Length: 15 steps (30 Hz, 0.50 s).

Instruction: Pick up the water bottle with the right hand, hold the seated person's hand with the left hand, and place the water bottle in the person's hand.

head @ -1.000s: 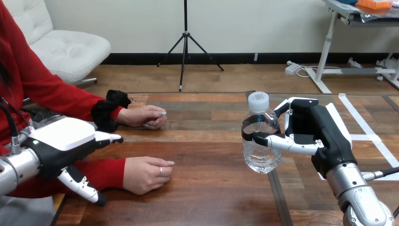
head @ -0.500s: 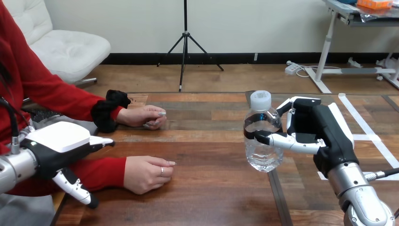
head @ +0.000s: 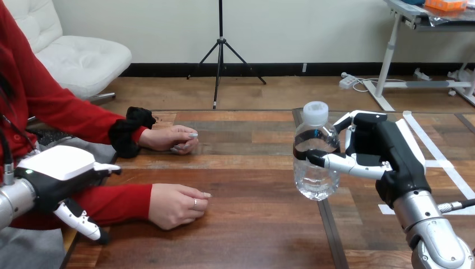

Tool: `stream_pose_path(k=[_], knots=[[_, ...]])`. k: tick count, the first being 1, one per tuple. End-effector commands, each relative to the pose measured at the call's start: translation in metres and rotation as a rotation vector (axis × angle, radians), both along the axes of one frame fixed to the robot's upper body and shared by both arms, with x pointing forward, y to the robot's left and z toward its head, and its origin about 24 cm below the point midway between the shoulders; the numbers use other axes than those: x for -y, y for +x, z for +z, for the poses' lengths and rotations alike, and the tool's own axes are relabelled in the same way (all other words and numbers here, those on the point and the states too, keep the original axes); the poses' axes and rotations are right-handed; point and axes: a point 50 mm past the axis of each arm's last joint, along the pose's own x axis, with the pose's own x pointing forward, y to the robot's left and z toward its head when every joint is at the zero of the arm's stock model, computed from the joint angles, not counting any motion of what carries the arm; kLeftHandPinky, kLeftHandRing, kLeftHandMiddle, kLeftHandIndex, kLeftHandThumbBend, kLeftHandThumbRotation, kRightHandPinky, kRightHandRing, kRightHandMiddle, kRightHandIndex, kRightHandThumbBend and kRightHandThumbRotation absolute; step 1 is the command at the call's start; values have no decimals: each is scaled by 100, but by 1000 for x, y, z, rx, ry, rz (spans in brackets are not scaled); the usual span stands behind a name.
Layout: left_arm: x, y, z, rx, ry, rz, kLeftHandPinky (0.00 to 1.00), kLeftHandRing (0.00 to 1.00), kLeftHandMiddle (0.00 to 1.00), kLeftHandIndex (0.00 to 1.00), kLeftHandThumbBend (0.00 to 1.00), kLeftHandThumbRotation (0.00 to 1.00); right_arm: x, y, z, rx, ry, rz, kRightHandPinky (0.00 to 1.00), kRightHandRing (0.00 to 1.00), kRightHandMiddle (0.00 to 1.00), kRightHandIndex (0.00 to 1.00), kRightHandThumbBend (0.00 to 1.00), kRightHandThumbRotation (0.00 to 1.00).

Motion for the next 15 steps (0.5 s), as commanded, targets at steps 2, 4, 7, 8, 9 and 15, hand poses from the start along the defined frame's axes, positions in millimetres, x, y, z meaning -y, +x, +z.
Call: stream_pose_path(k=[2, 4, 7, 8, 9, 15], knots=[[8, 18, 13, 92, -38, 34, 78, 83, 86, 88, 100, 53, -1, 12, 39, 152, 11, 8, 1, 4, 6, 6, 45, 0], [9, 19, 11, 96, -38, 44, 78, 83, 86, 88, 100, 53, -1, 12, 39, 152, 14, 10, 1, 4, 6, 6, 45, 0], [10, 20, 9, 105, -43, 59, 77, 81, 84, 86, 100, 53, -2, 12, 39, 154, 19, 12, 1, 4, 6, 5, 45, 0], [10, 21, 9, 108, -47, 65, 76, 80, 83, 85, 100, 51, -2, 12, 39, 155, 20, 13, 1, 3, 6, 5, 45, 0], [11, 21, 9, 111, -49, 69, 76, 79, 82, 84, 100, 51, -2, 12, 39, 155, 20, 13, 1, 3, 6, 5, 45, 0], [14, 24, 6, 138, -84, 97, 74, 75, 78, 78, 100, 48, -3, 11, 39, 159, 18, 14, 1, 3, 6, 5, 45, 0]])
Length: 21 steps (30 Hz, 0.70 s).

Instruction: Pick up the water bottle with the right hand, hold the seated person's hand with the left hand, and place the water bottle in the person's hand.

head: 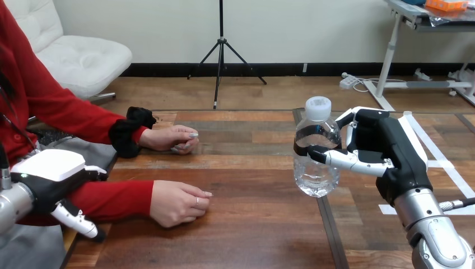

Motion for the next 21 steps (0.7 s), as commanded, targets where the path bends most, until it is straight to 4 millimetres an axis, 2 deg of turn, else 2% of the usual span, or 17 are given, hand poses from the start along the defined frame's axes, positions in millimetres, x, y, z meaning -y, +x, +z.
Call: stream_pose_path(k=[1, 10, 21], knots=[[17, 22, 18, 127, -73, -7, 73, 73, 75, 76, 100, 47, -3, 11, 36, 150, -1, 10, 1, 4, 6, 5, 45, 0], [18, 23, 15, 159, -114, 18, 68, 66, 66, 66, 100, 42, -5, 11, 36, 157, -17, 17, 2, 5, 8, 6, 47, 0], [18, 21, 13, 186, -146, 33, 62, 59, 59, 60, 100, 39, -8, 12, 37, 164, -25, 18, 2, 5, 8, 6, 46, 0]])
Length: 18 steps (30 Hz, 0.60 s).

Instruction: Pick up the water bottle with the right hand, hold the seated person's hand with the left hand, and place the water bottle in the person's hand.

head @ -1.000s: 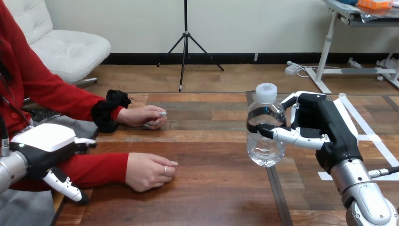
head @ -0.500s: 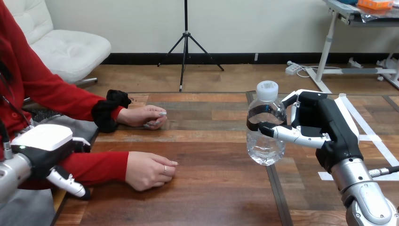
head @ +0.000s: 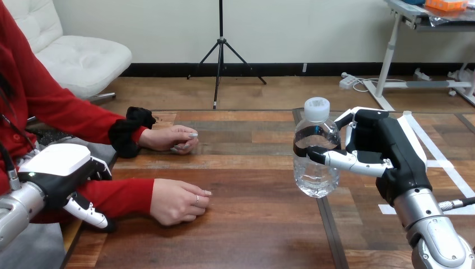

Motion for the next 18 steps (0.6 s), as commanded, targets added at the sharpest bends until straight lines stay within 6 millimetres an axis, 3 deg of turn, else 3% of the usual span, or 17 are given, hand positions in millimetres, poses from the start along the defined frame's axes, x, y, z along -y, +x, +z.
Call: stream_pose_path(k=[1, 18], knots=[[9, 18, 19, 101, -44, -6, 62, 59, 59, 59, 100, 39, -7, 12, 37, 166, -5, 19, 2, 5, 8, 6, 46, 0], [15, 19, 18, 98, -102, -6, 53, 51, 53, 54, 97, 33, -12, 15, 40, 170, 17, 32, 0, 4, 7, 5, 44, 0]])
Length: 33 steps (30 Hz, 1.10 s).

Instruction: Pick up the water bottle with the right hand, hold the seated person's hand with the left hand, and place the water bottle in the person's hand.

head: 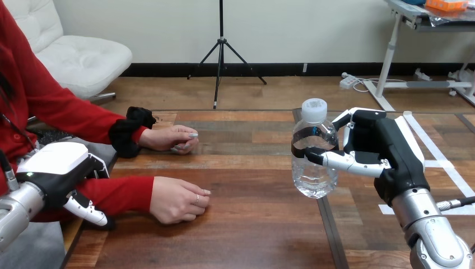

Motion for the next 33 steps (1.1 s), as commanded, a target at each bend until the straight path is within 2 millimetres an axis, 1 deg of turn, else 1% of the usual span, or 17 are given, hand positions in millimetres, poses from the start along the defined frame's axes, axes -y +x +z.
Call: stream_pose_path(k=[1, 6, 7, 16, 25, 33], knots=[[15, 19, 18, 81, -60, -27, 53, 51, 53, 53, 96, 33, -10, 15, 40, 172, 20, 26, 0, 4, 7, 5, 44, 0], [17, 19, 17, 80, -77, -28, 49, 48, 51, 51, 95, 30, -11, 15, 42, 174, 11, 20, 0, 4, 7, 5, 44, 0], [17, 19, 17, 82, -79, -30, 45, 46, 50, 50, 95, 28, -12, 15, 42, 175, 9, 19, 0, 4, 7, 5, 44, 0], [21, 20, 16, 80, -91, -40, 36, 41, 46, 47, 94, 21, -14, 16, 43, 178, 14, 23, 0, 3, 6, 5, 44, 0], [25, 19, 15, 89, -118, -56, 34, 38, 43, 44, 94, 13, -17, 17, 45, 177, 12, 17, 0, 3, 6, 5, 43, 0], [29, 19, 14, 99, -130, -73, 33, 37, 42, 42, 93, 10, -19, 17, 46, 183, 14, 21, 0, 3, 6, 4, 42, 0]])
